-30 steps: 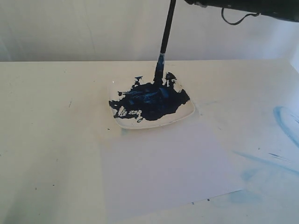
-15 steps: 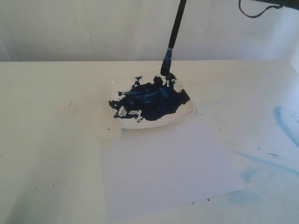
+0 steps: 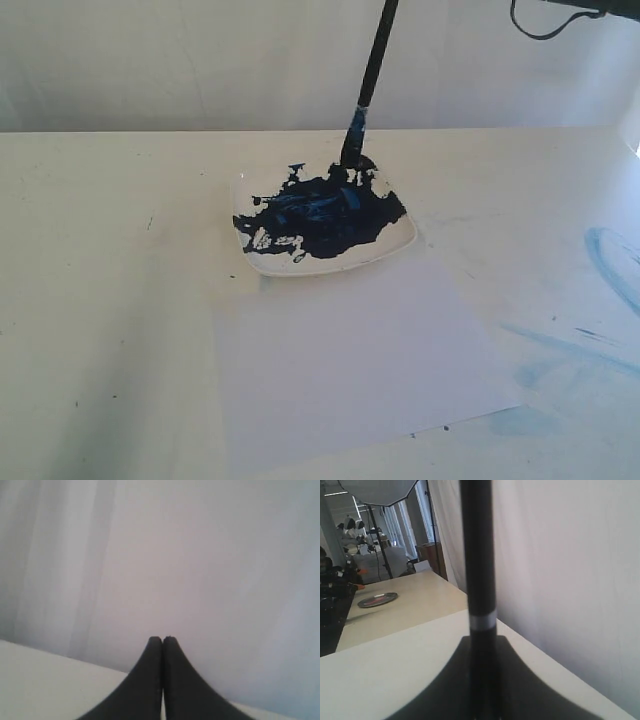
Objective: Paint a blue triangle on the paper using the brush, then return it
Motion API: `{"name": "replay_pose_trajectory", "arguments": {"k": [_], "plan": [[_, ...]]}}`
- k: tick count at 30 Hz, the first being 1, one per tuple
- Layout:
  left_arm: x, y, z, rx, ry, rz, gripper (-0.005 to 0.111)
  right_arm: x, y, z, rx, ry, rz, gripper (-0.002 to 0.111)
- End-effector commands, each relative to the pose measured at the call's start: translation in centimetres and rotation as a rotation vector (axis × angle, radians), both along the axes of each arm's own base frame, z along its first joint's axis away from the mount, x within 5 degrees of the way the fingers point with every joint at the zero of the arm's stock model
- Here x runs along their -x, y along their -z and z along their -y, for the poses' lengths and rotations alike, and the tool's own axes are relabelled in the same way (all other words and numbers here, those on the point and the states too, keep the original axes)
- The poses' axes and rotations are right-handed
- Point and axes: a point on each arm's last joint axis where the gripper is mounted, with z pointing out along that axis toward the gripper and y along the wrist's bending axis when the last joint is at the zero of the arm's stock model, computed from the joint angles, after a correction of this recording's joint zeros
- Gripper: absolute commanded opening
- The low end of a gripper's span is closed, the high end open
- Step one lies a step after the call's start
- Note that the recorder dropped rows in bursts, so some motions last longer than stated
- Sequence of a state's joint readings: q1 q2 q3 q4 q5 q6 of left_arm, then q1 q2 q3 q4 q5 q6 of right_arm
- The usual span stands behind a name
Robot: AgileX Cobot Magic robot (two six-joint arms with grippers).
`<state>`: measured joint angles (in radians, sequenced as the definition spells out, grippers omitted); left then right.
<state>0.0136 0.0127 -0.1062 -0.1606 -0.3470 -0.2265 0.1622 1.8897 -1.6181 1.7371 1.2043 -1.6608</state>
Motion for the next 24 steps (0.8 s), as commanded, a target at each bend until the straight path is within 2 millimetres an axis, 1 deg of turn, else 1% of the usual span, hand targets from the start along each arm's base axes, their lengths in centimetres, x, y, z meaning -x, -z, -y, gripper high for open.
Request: {"name": "replay_pose_trajectory", "arguments": {"k": [1, 3, 5, 6, 8, 9, 10, 12, 13, 16, 19, 22, 24], "plan": [[-0.8, -3.8, 0.9, 0.020, 0.103, -0.302, 0.000, 0.8, -2.5, 0.7, -0.023, 0.094, -0.038, 0.000], [-2.1, -5.4, 1.2, -0.023, 0.141, -0.480, 0.000, 1.5, -2.8, 0.9, 0.025, 0.162, -0.028, 0.000], [-3.6, -6.3, 2.0, -0.089, 0.230, -0.646, 0.000, 2.7, -3.0, 1.2, 0.014, 0.183, -0.006, 0.000], [-4.5, -6.7, 2.7, -0.146, 0.315, -0.705, 0.000, 3.3, -2.8, 1.3, 0.018, 0.192, 0.001, 0.000], [-6.2, -7.7, 4.7, -0.202, 0.566, -0.720, 0.000, 4.7, -2.9, 1.9, 0.048, 0.254, 0.027, 0.000], [-7.1, -8.0, 5.8, -0.224, 0.710, -0.705, 0.000, 5.1, -2.8, 2.1, 0.061, 0.292, 0.027, 0.000], [-8.1, -7.9, 6.5, -0.233, 0.814, -0.701, 0.000, 5.7, -2.7, 2.5, 0.071, 0.329, 0.014, 0.000], [-10.1, -7.2, 7.5, -0.226, 0.978, -0.702, 0.000, 7.0, -2.3, 2.7, 0.079, 0.327, 0.004, 0.000], [-11.1, -6.4, 7.7, -0.215, 1.013, -0.728, 0.000, 7.7, -1.7, 2.7, 0.088, 0.309, 0.002, 0.000], [-13.6, -3.9, 7.9, -0.199, 1.076, -0.831, 0.000, 9.5, -0.6, 2.9, 0.106, 0.291, -0.005, 0.000], [-15.1, -2.0, 8.4, -0.176, 1.193, -0.856, 0.000, 10.6, 0.6, 3.2, 0.132, 0.310, -0.027, 0.000], [-16.4, -0.7, 8.9, -0.104, 1.288, -0.834, 0.000, 11.7, 1.3, 3.4, 0.146, 0.314, -0.030, 0.000], [-17.2, 0.1, 9.2, -0.073, 1.319, -0.811, 0.000, 12.4, 1.5, 3.6, 0.152, 0.327, -0.033, 0.000]]}}
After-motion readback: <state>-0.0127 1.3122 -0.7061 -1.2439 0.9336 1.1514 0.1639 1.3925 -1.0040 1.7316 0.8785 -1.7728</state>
